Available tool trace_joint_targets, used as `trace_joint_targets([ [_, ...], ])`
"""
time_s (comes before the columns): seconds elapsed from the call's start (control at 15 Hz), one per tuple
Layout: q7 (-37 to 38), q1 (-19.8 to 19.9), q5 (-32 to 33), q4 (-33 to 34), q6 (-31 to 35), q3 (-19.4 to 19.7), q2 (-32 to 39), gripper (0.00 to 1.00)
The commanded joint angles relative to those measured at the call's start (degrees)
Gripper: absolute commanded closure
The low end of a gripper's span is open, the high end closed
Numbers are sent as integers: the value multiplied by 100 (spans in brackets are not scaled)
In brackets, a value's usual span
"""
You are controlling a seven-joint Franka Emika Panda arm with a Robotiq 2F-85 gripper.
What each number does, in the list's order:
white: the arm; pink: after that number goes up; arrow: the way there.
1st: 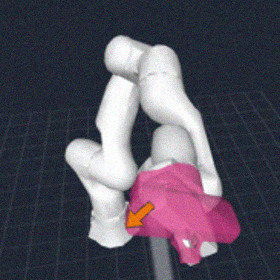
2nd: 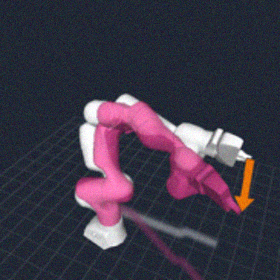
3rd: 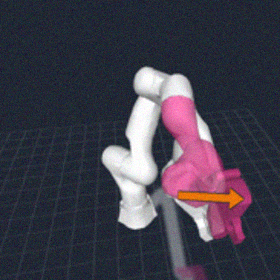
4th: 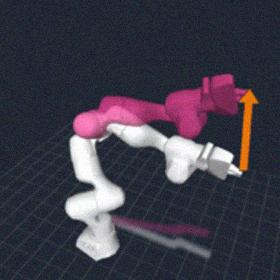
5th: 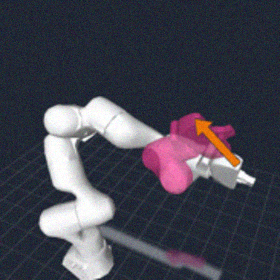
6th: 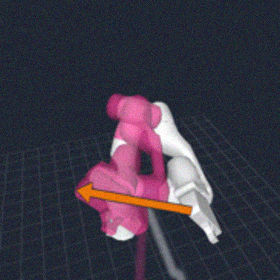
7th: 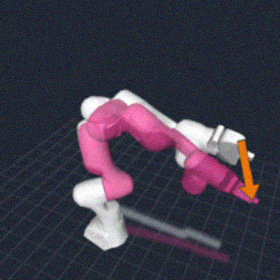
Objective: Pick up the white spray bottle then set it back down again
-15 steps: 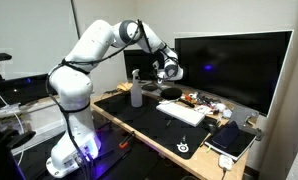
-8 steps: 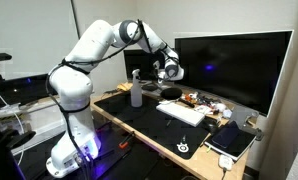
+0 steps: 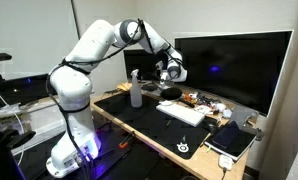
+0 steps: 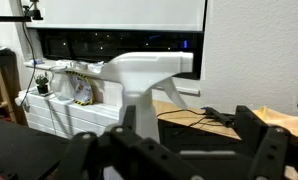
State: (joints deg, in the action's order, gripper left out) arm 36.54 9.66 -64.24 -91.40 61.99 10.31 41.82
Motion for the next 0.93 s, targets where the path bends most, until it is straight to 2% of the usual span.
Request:
trace_joint_targets([
  [0.0, 59, -40, -130, -401, 161, 35, -223, 0],
  [0.67, -117, 36, -287, -1530, 176, 284, -895, 0],
  [0.87, -194, -16, -282, -1688, 223, 306, -994, 0],
])
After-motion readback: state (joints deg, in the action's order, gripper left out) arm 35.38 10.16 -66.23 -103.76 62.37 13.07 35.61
